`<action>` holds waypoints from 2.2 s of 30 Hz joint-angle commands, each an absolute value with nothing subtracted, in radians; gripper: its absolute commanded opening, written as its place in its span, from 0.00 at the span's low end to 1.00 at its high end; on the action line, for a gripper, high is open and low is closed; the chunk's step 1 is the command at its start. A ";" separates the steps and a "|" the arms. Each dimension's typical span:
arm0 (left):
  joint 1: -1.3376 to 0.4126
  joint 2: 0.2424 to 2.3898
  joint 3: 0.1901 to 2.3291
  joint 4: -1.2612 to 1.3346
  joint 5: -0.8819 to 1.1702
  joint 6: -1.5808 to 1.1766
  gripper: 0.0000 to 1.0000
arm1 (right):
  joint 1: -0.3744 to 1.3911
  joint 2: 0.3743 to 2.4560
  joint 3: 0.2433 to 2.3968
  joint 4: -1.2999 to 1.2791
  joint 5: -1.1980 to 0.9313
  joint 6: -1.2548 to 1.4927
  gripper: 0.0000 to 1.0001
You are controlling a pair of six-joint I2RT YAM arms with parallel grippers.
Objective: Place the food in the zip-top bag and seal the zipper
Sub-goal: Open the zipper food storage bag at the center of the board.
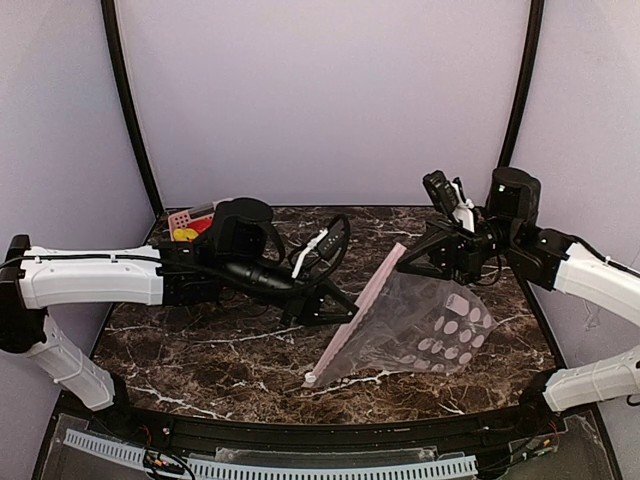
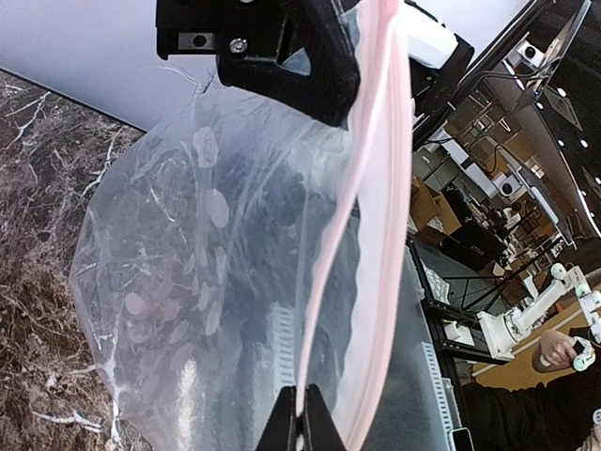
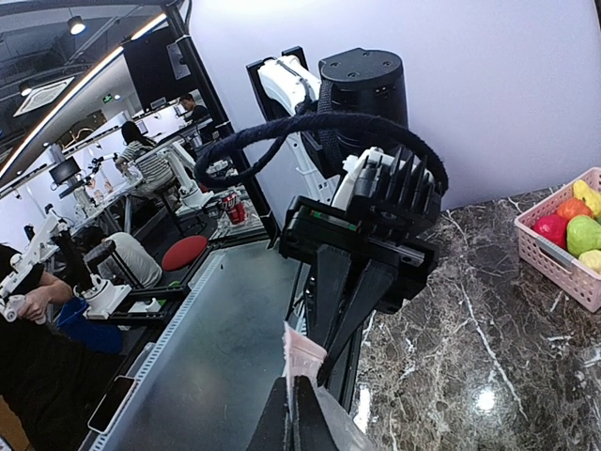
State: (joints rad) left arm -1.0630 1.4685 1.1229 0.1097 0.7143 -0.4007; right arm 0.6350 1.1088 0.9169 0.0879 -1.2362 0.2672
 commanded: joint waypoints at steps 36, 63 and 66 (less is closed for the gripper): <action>-1.028 1.400 1.240 -0.128 -0.102 -0.342 0.01 | 0.931 1.227 1.121 -0.059 -0.140 0.600 0.60; -1.028 1.439 1.156 -0.046 -0.089 -0.415 0.01 | 1.076 1.469 1.289 -0.256 0.275 0.695 0.30; -1.029 1.438 1.155 -0.046 -0.093 -0.416 0.01 | 1.076 1.474 1.292 -0.268 0.293 0.695 0.30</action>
State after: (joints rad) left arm -1.0275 1.4372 1.1751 -0.0746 -0.0898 -0.4065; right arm 1.0668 1.4624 1.2640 -0.2474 0.2455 0.6907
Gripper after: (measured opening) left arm 0.009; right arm 0.301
